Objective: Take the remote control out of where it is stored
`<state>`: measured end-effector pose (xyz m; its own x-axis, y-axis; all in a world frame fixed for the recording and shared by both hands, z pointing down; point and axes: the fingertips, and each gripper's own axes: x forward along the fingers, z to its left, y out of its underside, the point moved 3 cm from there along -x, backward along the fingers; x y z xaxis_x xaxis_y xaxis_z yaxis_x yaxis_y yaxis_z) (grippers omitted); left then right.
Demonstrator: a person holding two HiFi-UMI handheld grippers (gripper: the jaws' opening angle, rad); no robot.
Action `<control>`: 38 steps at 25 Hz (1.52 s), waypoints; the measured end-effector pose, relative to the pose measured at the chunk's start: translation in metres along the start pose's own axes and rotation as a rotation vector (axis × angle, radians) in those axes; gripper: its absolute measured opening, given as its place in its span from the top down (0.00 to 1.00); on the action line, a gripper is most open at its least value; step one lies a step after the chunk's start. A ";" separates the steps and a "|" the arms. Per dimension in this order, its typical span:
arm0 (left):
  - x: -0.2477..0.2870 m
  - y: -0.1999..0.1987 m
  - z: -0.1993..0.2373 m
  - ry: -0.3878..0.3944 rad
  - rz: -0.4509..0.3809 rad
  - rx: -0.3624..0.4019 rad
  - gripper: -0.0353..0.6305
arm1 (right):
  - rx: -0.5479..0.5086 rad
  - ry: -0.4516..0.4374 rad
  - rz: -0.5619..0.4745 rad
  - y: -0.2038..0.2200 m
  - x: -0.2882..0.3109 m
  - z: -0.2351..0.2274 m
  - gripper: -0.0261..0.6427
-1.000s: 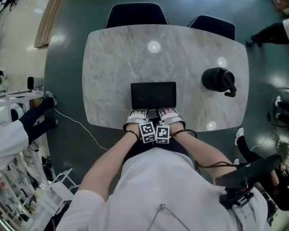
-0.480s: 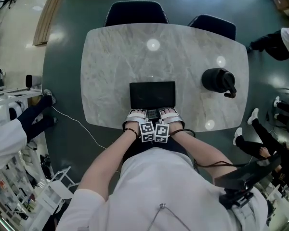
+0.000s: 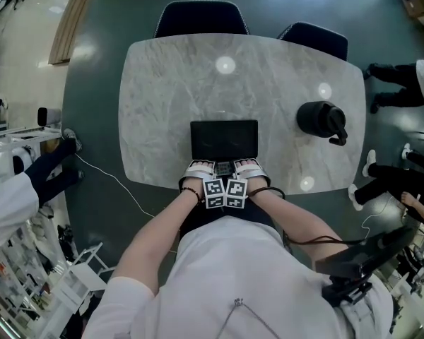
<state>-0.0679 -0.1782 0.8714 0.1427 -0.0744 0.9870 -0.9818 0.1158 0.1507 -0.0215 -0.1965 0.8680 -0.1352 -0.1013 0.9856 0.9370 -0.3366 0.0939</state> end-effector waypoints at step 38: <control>-0.249 -0.025 0.154 -0.575 0.004 0.162 0.58 | 0.124 0.596 -0.056 -0.007 -0.237 -0.162 0.57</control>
<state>-0.0987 -0.3155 0.6134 0.0925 -0.6039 0.7917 -0.9952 -0.0317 0.0921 -0.0479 -0.3220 0.6111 -0.3091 -0.6052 0.7336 0.9488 -0.2491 0.1943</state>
